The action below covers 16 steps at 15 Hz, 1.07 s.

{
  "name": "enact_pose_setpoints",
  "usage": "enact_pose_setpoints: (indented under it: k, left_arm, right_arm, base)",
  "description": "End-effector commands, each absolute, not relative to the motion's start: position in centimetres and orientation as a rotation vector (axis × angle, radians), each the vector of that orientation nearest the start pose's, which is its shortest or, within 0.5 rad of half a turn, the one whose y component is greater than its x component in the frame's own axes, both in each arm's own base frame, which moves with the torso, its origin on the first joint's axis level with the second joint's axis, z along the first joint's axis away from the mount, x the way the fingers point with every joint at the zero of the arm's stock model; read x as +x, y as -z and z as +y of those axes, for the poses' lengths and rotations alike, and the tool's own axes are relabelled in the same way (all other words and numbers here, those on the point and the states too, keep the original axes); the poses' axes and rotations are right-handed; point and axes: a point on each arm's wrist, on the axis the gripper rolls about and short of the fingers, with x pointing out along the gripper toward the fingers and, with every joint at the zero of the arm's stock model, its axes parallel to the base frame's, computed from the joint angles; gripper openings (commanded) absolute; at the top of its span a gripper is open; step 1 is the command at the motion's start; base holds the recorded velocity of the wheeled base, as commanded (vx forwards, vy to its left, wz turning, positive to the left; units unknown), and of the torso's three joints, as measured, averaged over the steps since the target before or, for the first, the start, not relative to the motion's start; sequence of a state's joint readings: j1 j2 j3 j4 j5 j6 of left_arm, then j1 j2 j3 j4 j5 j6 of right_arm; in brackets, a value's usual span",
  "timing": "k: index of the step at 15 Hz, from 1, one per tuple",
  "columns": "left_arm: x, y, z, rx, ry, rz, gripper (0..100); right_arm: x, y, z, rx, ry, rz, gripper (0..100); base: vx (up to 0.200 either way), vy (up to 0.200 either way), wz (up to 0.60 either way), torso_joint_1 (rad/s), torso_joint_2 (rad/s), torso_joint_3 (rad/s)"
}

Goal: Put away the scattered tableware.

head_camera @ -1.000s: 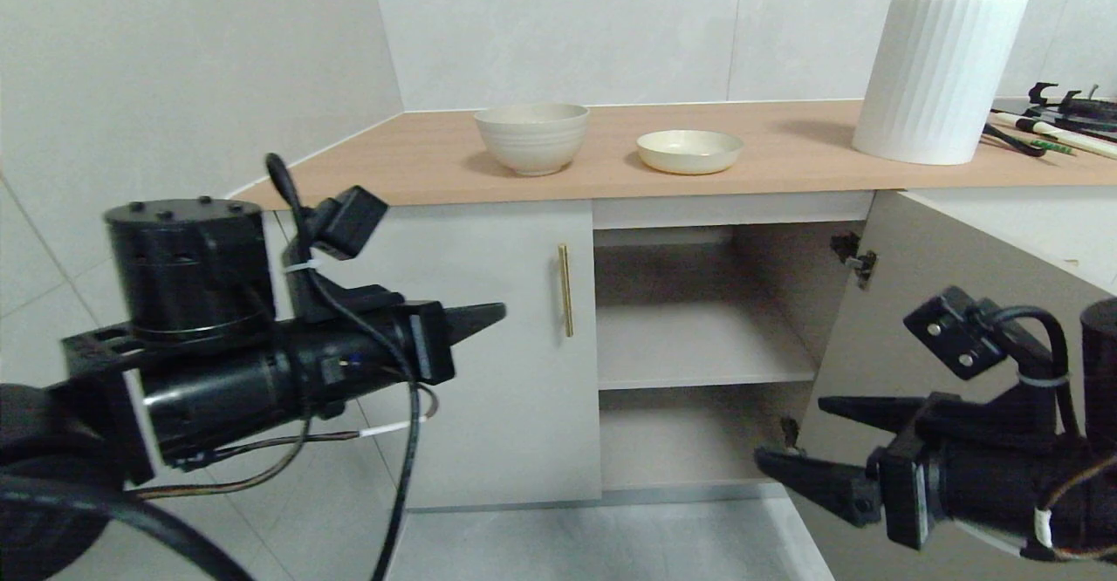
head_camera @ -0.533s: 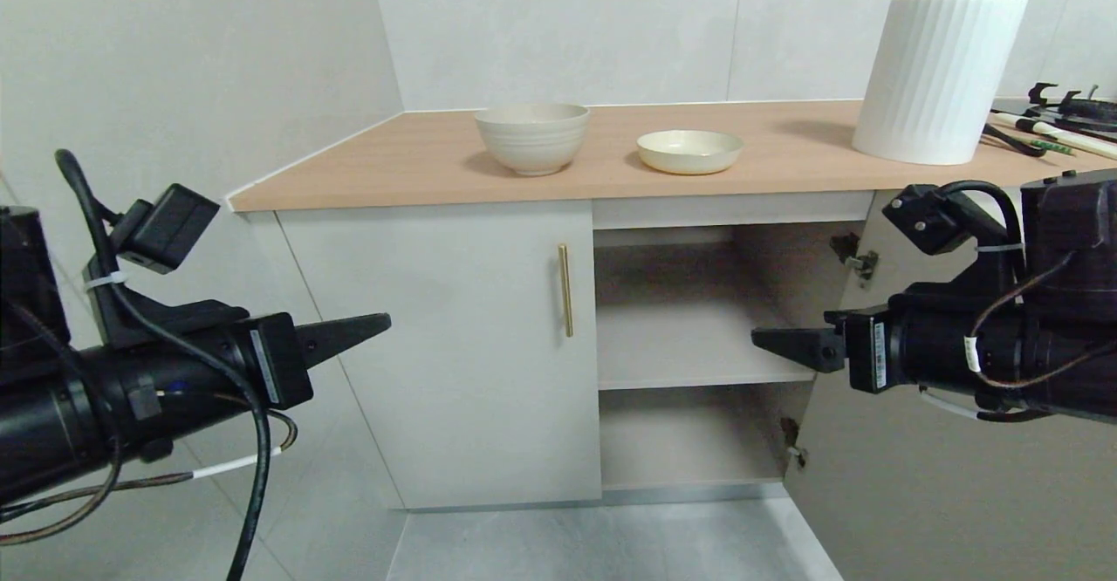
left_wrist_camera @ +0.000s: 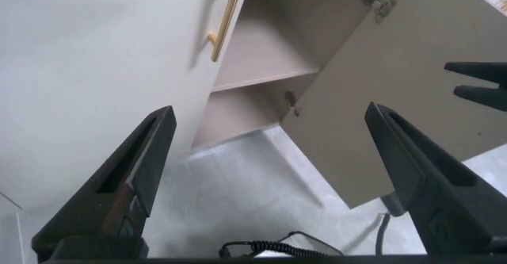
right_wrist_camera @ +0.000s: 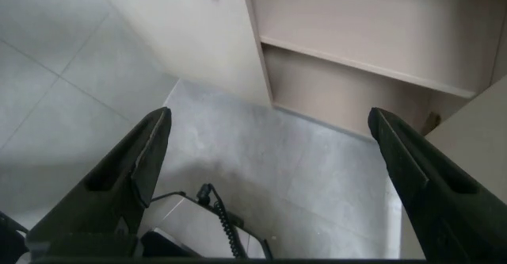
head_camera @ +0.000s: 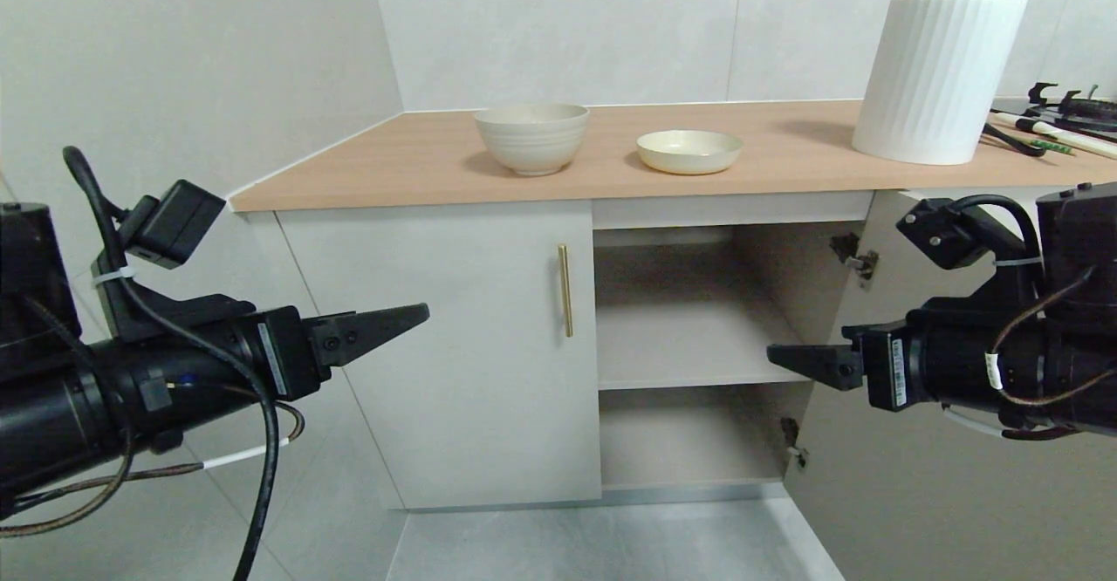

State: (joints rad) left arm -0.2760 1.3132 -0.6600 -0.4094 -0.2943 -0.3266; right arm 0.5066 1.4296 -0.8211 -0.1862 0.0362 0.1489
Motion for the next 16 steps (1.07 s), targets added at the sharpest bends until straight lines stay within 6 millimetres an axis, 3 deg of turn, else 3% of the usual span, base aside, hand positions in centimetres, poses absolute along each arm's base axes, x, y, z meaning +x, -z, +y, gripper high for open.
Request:
enact_pose_setpoints:
  k: [1, 6, 16]
  left_arm:
    - [19.83, -21.77, -6.30, -0.318, 0.521, 0.344, 100]
    - [19.74, -21.92, -6.27, -0.317, 0.521, 0.348, 100]
    - [19.51, -22.13, -6.21, -0.317, 0.519, 0.356, 100]
  right_arm:
    - [20.50, -21.99, 11.50, 0.046, -0.504, 0.442, 100]
    - [20.43, -22.01, 11.55, 0.044, -0.509, 0.442, 100]
    - [20.27, -22.07, 11.59, 0.046, -0.519, 0.442, 100]
  base:
    - [0.000, 0.000, 0.00, 0.000, 0.00, 0.000]
    - [0.000, 0.000, 0.00, 0.000, 0.00, 0.000]
    - [0.180, 0.000, 0.00, 0.002, 0.00, -0.002]
